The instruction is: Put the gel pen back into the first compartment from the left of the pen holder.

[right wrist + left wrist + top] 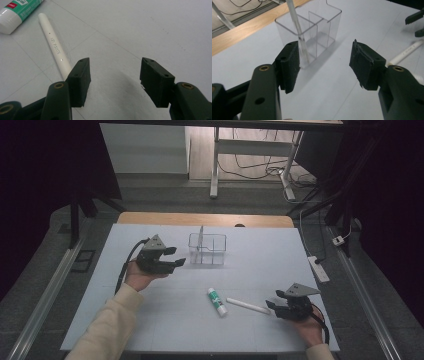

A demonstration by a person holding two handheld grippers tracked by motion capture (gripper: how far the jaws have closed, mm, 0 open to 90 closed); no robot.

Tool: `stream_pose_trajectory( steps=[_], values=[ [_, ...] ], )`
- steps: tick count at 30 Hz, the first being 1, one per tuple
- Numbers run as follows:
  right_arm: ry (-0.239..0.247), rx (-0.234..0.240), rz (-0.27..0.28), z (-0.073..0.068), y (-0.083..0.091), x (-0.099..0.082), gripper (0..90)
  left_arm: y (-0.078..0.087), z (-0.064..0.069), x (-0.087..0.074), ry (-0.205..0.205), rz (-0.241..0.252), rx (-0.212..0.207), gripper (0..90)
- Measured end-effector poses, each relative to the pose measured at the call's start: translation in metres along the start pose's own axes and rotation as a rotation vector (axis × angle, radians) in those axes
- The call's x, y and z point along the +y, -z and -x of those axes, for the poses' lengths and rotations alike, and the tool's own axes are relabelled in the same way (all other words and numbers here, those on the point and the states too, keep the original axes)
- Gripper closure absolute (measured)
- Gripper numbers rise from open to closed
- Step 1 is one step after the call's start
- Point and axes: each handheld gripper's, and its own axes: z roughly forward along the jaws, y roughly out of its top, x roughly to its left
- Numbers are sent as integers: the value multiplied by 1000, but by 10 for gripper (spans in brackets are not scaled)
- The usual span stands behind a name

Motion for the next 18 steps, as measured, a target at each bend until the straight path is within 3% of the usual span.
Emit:
stream_pose_trajectory(
  steps=[18],
  values=[
    [-4, -1, -1, 1, -2, -1, 410, 49, 11, -60, 65, -2, 12, 397]
  ],
)
